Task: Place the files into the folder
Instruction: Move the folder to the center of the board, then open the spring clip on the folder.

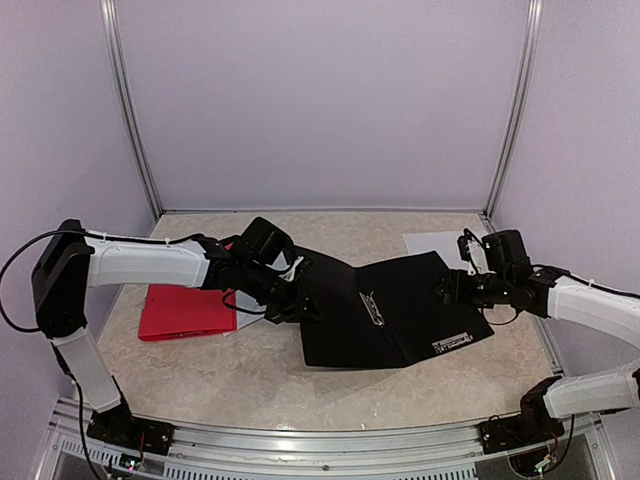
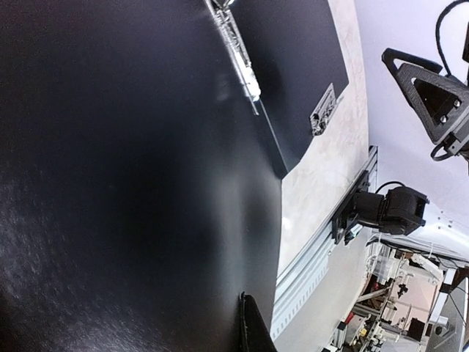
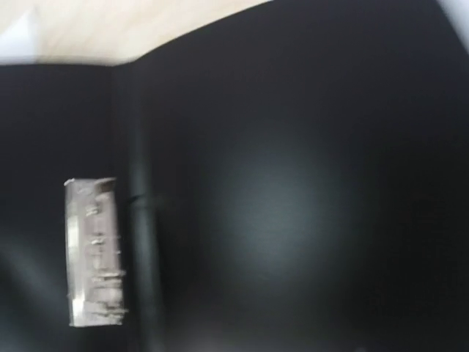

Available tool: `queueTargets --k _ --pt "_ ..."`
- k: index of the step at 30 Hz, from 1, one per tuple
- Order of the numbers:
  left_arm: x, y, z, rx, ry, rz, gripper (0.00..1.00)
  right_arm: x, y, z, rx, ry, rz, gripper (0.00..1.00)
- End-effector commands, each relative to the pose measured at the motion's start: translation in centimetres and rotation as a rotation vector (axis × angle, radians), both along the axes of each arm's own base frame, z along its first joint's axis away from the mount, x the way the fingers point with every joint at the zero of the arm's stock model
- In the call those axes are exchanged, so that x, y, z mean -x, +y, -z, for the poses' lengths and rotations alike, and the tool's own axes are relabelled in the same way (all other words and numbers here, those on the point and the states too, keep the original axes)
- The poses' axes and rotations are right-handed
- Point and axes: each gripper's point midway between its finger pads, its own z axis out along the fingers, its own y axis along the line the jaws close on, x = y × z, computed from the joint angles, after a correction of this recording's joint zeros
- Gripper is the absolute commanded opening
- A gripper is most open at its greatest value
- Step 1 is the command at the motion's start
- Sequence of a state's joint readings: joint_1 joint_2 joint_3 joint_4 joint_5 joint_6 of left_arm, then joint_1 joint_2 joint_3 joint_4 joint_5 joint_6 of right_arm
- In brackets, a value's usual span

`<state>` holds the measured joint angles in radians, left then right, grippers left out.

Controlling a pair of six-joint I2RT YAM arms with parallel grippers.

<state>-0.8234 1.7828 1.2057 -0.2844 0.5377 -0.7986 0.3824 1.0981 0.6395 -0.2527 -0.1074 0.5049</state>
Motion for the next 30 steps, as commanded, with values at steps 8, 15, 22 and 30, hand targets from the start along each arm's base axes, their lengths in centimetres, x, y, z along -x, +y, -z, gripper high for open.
queueTargets --k 8,15,22,30 --pt "6.4 6.9 3.6 -0.197 0.094 -0.090 0.07 1.6 17.8 5.4 0.073 0.020 -0.274 0.72" --pt "7.9 8.4 4.7 -0.247 0.108 -0.092 0.14 3.1 21.7 6.6 0.033 0.029 -0.317 0.70" --pt "8.1 8.9 5.1 -0.258 0.108 -0.098 0.14 5.2 21.0 7.9 0.049 0.069 -0.288 0.65" --pt "8.2 9.1 5.2 -0.271 0.100 -0.090 0.15 6.8 20.2 9.6 0.023 0.112 -0.279 0.57"
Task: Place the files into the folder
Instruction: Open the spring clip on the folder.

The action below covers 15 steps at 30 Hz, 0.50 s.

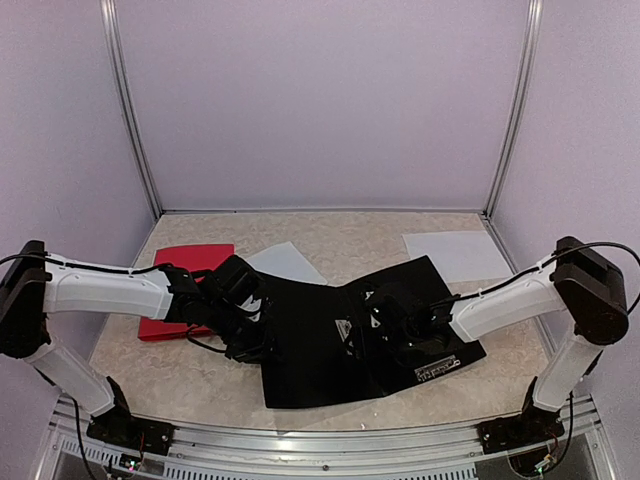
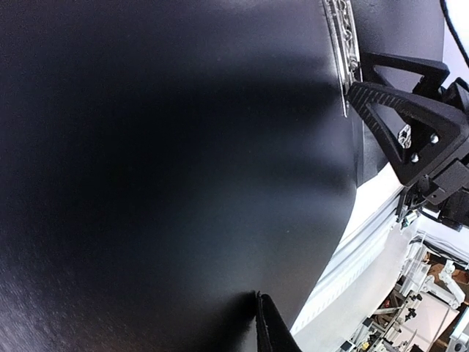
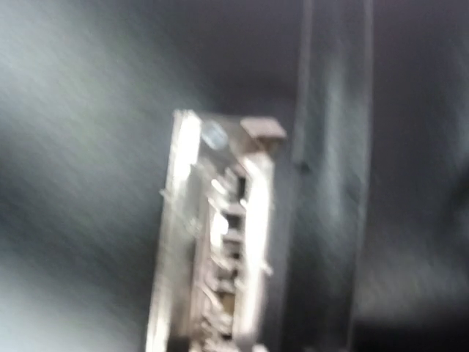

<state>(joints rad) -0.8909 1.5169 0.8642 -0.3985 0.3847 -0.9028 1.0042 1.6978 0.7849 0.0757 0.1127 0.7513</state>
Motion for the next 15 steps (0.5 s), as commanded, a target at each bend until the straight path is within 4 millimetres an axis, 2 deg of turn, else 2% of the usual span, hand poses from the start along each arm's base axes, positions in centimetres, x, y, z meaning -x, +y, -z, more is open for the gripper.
queueTargets --k 1,7,10,15 --pt "0.7 1.0 0.6 -0.047 0.003 0.011 0.15 0.8 0.3 0.1 -0.028 0.010 0.014 0.57" --pt "0.8 0.8 0.7 -0.052 0.001 0.020 0.15 0.8 0.6 1.0 -0.004 0.016 0.011 0.57" --pt "0.8 0.9 0.5 -0.059 -0.003 0.020 0.15 0.9 0.4 1.6 0.032 0.019 0.010 0.50" --pt "0.6 1.3 -0.2 -0.073 -0.030 0.018 0.21 1.0 -0.6 2.6 0.110 -0.001 0.006 0.34"
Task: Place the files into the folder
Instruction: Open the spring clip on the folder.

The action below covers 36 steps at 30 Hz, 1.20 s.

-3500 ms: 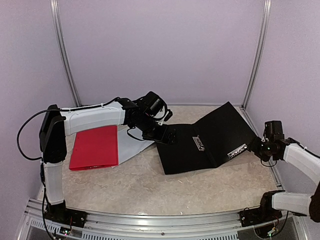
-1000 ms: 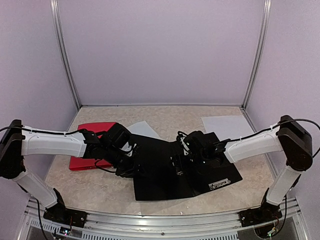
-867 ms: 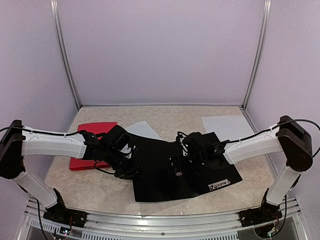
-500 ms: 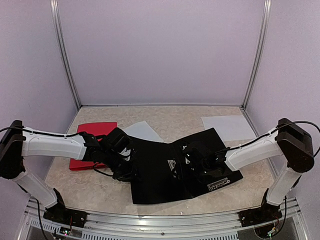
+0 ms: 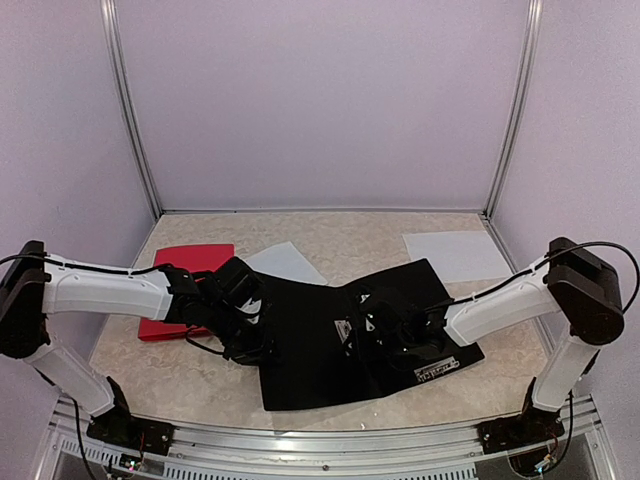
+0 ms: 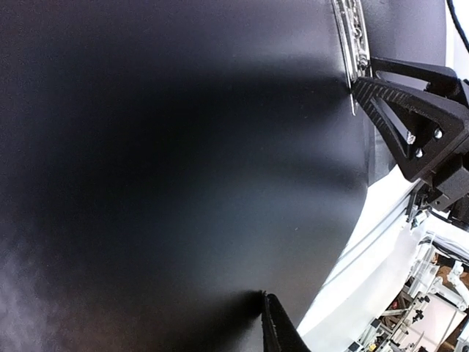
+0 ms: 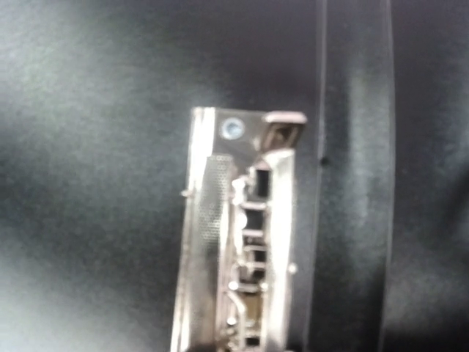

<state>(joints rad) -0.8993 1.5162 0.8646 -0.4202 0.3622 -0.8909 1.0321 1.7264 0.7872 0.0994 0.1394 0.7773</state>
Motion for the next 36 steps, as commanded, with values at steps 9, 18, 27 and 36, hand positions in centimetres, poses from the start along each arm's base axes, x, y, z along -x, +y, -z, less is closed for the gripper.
queueTargets --k 9,18,27,36 --pt "0.2 3.1 -2.0 -0.105 -0.082 -0.024 0.54 1.3 -1.8 3.2 0.203 -0.026 -0.129 0.17" --pt "-1.9 4.9 -7.6 -0.065 -0.325 -0.060 0.83 2.5 -0.6 2.1 0.236 -0.082 -0.370 0.12" --pt "-7.4 -1.3 -8.3 0.066 -0.499 0.049 0.58 3.2 0.6 1.3 0.185 -0.115 -0.458 0.09" --pt "-11.6 -7.3 -2.3 0.144 -0.412 0.172 0.47 3.5 0.4 0.9 0.140 -0.110 -0.476 0.08"
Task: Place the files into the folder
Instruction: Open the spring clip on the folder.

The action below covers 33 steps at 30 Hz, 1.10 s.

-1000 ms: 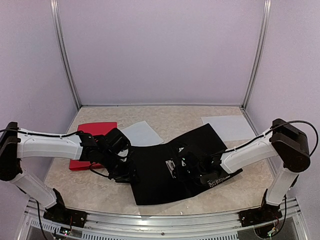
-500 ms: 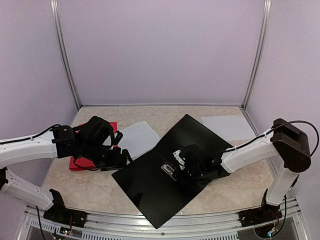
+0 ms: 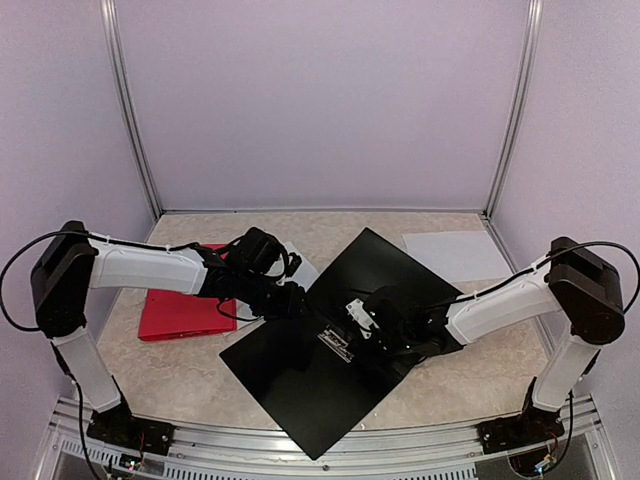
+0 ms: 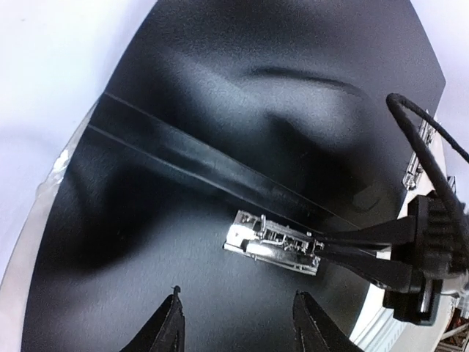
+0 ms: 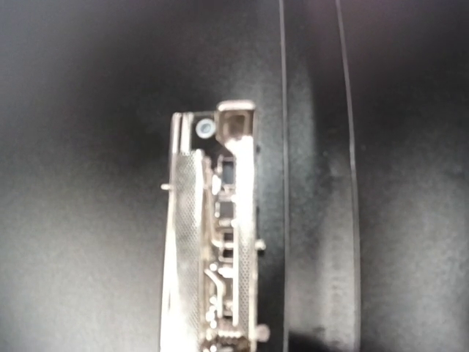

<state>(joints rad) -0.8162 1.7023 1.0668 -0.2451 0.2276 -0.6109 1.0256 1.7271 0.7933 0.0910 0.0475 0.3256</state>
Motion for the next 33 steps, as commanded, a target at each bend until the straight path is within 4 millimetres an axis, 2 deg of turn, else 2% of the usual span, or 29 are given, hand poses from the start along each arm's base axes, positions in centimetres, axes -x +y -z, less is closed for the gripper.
queueTargets --k 1,5,11,19,26,33 --pt "-1.1 -4.2 0.9 0.091 -0.015 0.148 0.46 2.4 -0.4 0.8 -0.002 0.075 -0.080 0.08" --pt "-1.3 -5.2 2.6 0.086 0.001 0.192 0.45 2.6 -0.3 1.0 -0.017 0.094 -0.086 0.08" --pt "-1.7 -4.6 3.2 0.078 0.013 0.179 0.48 2.8 0.4 0.6 -0.066 0.108 -0.099 0.16" --pt "-1.0 -4.4 2.9 0.110 0.008 0.209 0.48 2.4 -0.5 1.7 -0.030 0.108 -0.080 0.12" --pt "-0.9 -4.8 3.5 0.122 0.002 0.232 0.45 2.4 -1.8 2.3 -0.016 0.106 -0.064 0.00" --pt "-1.1 -5.5 4.1 0.118 -0.025 0.267 0.41 2.5 -2.3 3.3 -0.013 0.108 -0.056 0.00"
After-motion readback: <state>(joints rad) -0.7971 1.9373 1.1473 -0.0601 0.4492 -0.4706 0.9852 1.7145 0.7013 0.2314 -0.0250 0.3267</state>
